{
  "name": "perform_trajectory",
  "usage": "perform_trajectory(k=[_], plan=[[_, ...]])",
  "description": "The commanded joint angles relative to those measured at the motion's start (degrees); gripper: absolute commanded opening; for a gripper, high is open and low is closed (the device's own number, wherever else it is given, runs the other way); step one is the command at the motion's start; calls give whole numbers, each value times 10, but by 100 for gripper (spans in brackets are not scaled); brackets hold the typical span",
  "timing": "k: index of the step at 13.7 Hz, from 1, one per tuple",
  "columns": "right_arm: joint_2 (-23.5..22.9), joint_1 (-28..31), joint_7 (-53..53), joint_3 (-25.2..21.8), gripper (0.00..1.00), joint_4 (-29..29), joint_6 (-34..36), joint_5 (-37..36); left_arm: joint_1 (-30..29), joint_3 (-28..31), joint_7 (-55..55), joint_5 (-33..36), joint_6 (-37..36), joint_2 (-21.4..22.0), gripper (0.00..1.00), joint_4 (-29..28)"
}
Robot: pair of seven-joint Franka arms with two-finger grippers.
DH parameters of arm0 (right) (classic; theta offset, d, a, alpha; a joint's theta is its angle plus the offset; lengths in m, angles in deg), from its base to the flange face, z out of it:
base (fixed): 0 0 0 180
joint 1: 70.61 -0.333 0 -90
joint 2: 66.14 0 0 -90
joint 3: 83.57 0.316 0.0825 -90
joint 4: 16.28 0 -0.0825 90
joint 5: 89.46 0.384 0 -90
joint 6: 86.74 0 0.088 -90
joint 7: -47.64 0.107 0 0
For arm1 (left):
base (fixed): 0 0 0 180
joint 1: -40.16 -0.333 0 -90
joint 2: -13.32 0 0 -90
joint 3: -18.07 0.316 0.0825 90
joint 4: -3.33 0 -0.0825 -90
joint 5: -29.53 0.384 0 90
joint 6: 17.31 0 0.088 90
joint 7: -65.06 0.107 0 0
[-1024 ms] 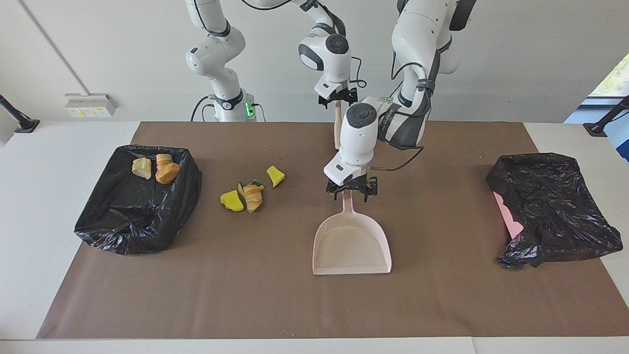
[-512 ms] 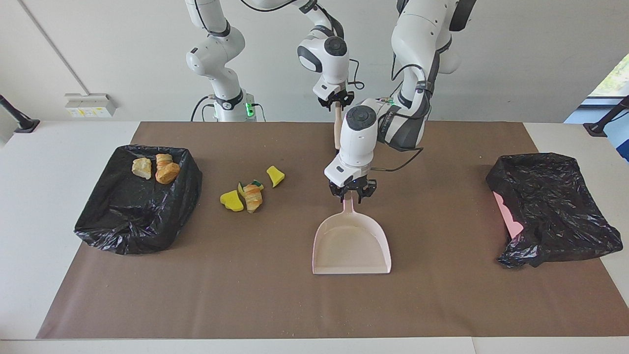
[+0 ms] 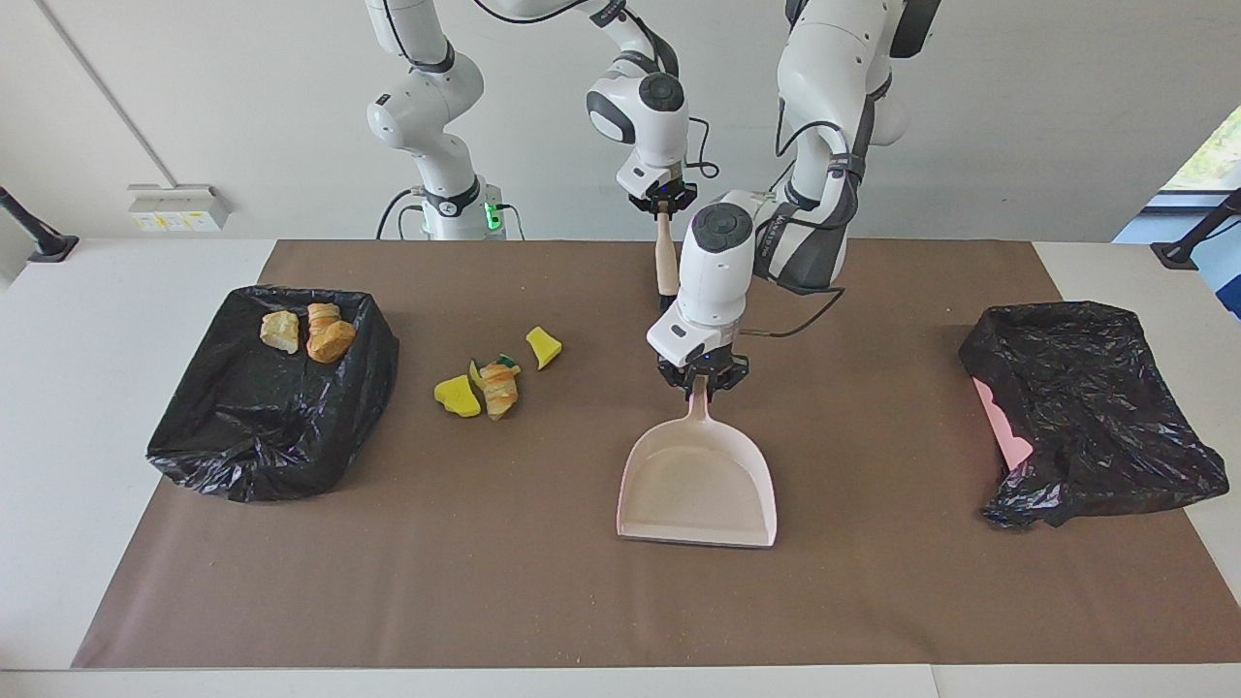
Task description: Sweep and dump trash in bin
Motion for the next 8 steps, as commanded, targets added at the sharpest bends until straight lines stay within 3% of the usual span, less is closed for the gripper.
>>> perform_trajectory(k=[1, 5, 8], plan=[[-2, 2, 3, -1, 0, -4, 6, 3, -16, 2, 111, 5, -58, 44, 4, -10], [20, 18, 4, -7, 0, -38, 100, -18, -40, 2, 305, 5, -140, 86, 3, -13], [89, 61, -29, -6, 0, -38, 183, -25, -52, 2, 463, 5, -175, 95, 2, -19]])
